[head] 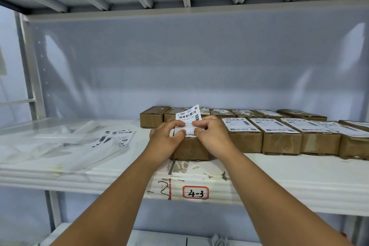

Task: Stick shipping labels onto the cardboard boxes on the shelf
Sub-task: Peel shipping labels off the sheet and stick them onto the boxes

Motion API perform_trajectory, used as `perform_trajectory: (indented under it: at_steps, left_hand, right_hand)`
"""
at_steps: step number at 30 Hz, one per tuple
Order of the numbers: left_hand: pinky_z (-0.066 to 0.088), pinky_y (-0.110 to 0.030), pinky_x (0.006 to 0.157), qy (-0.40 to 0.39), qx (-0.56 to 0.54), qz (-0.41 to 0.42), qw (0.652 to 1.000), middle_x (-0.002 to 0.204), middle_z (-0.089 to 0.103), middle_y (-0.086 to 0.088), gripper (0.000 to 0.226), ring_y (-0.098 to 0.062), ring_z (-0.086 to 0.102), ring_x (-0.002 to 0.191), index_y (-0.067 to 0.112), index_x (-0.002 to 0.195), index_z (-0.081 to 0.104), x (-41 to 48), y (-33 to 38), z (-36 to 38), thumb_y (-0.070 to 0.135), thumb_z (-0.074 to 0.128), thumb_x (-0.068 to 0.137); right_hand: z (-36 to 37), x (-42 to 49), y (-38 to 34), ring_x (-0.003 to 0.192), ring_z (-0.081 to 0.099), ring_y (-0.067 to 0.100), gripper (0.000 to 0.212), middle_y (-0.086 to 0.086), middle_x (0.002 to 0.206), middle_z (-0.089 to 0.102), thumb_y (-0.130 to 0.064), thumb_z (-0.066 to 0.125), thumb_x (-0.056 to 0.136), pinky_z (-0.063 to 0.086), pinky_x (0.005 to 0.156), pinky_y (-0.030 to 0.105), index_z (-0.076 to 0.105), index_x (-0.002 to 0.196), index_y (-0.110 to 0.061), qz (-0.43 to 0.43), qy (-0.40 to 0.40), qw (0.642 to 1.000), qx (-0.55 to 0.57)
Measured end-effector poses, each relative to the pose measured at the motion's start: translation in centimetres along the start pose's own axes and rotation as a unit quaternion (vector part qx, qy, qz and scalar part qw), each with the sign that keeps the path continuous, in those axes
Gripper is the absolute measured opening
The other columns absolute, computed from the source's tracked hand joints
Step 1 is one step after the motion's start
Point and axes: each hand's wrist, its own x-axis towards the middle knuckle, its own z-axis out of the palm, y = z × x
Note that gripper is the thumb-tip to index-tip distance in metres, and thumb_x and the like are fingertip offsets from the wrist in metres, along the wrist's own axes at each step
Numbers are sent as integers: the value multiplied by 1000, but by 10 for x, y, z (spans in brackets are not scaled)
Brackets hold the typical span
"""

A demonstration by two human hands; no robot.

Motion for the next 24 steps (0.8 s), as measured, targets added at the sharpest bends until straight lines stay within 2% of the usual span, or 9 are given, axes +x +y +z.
perform_trajectory:
  at_steps: [2, 4, 6, 8, 12, 17, 21, 24]
  left_hand:
    - [30, -36, 107, 6, 3, 9, 1000, 122, 52, 8, 18, -20, 35, 125, 38, 104, 62, 0, 1, 0, 28, 53, 91]
    - [23, -28, 108, 8, 12, 18, 1000, 117, 50, 10, 20, -13, 33, 122, 35, 106, 64, -2, 4, 0, 26, 52, 92]
    - [17, -21, 102, 7, 32, 29, 999, 113, 47, 12, 23, -6, 31, 111, 31, 111, 64, -3, 5, 0, 25, 50, 94]
    - [16, -20, 96, 2, 47, 30, 998, 113, 47, 13, 24, -7, 31, 113, 35, 110, 65, -3, 5, 1, 27, 47, 95]
    - [20, -25, 92, -24, 95, 1, 995, 113, 42, 18, 36, -14, 27, 122, 46, 113, 60, -2, 5, 1, 46, 33, 89]
    - [21, -36, 109, -22, 78, -35, 996, 130, 39, 7, 30, -15, 22, 130, 51, 115, 56, 0, 4, 3, 37, 38, 95]
    - [17, -34, 108, -42, 75, -39, 996, 141, 35, 12, 35, -16, 18, 134, 46, 127, 50, 2, 1, 4, 43, 35, 94]
    - [16, -33, 110, -57, 79, -39, 994, 148, 32, 16, 54, -14, 17, 138, 44, 132, 45, 3, 1, 3, 53, 29, 81]
  right_hand:
    - [1, 0, 0, 114, 45, 9, 30, -1, 126, 46, -14, 53, 91, 25, 80, 9, 66, 118, -11, -5, 1, 1000, -18]
    - [2, 0, 0, 117, 45, 11, 31, 0, 128, 46, -15, 52, 92, 25, 81, 10, 64, 120, -10, -5, 1, 1000, -29]
    - [3, 0, 0, 119, 44, 13, 31, 0, 128, 46, -15, 51, 92, 26, 84, 12, 64, 120, -10, -4, 5, 999, -39]
    - [4, 0, 0, 122, 42, 17, 30, 0, 126, 50, -17, 51, 91, 27, 91, 17, 66, 117, -12, -1, 11, 998, -55]
    - [3, -1, 1, 124, 39, 21, 28, 1, 125, 52, -18, 49, 91, 29, 100, 24, 68, 113, -14, 10, 6, 998, -66]
    - [3, -2, 0, 128, 37, 24, 29, 4, 129, 50, -19, 49, 91, 26, 111, 33, 68, 113, -18, 23, 12, 998, -59]
    - [3, -2, 1, 130, 36, 24, 30, 4, 132, 47, -19, 48, 91, 24, 110, 26, 69, 113, -20, 31, 6, 999, -42]
    - [0, -4, 0, 134, 32, 17, 29, 4, 141, 39, -19, 49, 92, 19, 98, 15, 69, 112, -21, 43, -7, 999, 7]
